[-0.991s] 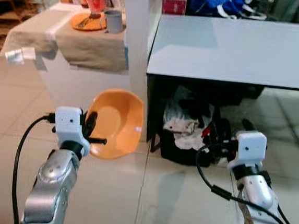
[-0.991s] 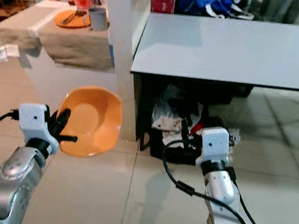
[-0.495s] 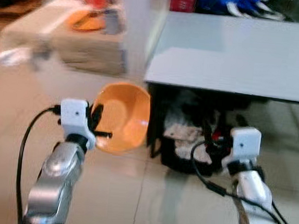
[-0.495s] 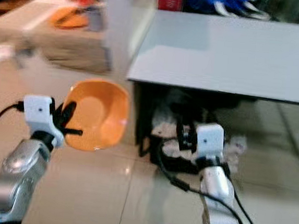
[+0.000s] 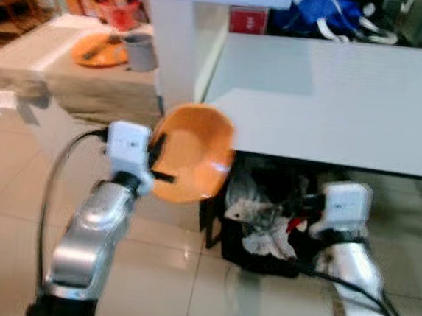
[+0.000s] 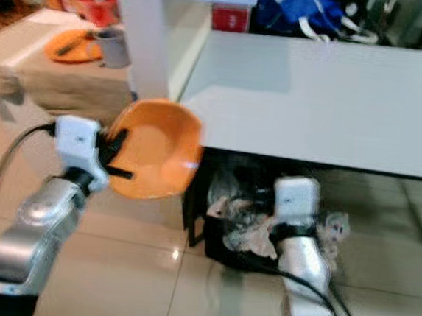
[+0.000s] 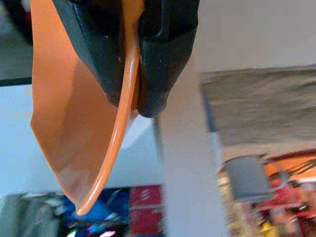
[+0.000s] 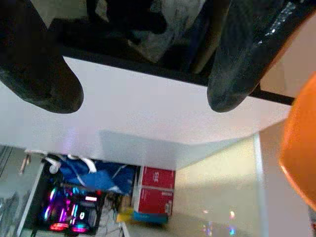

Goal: Setting the table

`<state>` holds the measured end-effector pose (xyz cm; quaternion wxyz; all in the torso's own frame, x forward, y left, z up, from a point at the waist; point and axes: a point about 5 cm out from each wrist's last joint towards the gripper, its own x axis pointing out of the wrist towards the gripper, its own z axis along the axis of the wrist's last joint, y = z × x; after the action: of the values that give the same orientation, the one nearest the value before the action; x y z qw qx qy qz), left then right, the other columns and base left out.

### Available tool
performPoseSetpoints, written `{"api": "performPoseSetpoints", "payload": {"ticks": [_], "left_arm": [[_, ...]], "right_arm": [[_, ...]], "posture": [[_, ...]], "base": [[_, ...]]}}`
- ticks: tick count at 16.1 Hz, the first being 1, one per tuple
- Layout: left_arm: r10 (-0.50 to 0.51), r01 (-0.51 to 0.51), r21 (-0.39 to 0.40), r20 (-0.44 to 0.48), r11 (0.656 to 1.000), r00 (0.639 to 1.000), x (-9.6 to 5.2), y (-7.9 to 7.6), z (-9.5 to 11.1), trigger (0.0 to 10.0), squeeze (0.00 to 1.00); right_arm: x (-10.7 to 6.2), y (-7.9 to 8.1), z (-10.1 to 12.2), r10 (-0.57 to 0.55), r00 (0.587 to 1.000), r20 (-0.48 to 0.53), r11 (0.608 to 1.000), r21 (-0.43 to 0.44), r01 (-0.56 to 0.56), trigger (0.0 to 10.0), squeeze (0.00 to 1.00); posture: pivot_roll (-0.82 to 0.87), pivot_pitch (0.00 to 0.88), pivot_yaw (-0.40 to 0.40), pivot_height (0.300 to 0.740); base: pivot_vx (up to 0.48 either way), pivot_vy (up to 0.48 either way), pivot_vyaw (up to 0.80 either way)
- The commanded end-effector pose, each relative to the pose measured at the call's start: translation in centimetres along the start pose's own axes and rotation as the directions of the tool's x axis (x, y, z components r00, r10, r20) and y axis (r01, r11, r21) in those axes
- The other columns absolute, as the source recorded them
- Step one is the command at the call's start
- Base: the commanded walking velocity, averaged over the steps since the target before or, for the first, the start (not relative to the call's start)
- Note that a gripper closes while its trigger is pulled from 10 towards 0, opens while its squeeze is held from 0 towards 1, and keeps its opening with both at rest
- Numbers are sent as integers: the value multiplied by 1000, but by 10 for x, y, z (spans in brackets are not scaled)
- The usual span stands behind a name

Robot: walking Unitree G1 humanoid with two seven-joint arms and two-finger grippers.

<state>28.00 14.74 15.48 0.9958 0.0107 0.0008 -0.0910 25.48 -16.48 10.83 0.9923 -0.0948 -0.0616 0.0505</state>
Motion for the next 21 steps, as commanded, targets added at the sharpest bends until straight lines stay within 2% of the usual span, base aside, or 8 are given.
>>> {"api": "performPoseSetpoints", "payload": {"ticks": [1, 9, 18, 21], "left_arm": [[-28, 28, -5, 35, 1000, 999, 3, -7, 8, 0, 0], [-25, 25, -12, 0, 1000, 1000, 5, -6, 2, 0, 0], [-40, 40, -6, 17, 999, 999, 7, -6, 3, 0, 0], [-28, 28, 3, 54, 1000, 998, 9, -3, 12, 0, 0]], "right_arm": [[-1, -7, 1, -17, 1000, 5, 1000, -25, 17, 10000, 0], [-1, -7, 0, -15, 1000, 6, 1000, -27, 15, 10000, 0], [-1, -6, 0, -9, 1000, 11, 1000, -30, 9, 10000, 0], [-1, -6, 1, -14, 1000, 13, 999, -30, 14, 10000, 0]], "posture": [[-107, 0, 91, 740], [-110, 0, 89, 740], [-113, 0, 91, 740], [-116, 0, 94, 740]], "base": [[319, -356, 0], [316, -358, 0], [317, -357, 0], [331, -343, 0]]}}
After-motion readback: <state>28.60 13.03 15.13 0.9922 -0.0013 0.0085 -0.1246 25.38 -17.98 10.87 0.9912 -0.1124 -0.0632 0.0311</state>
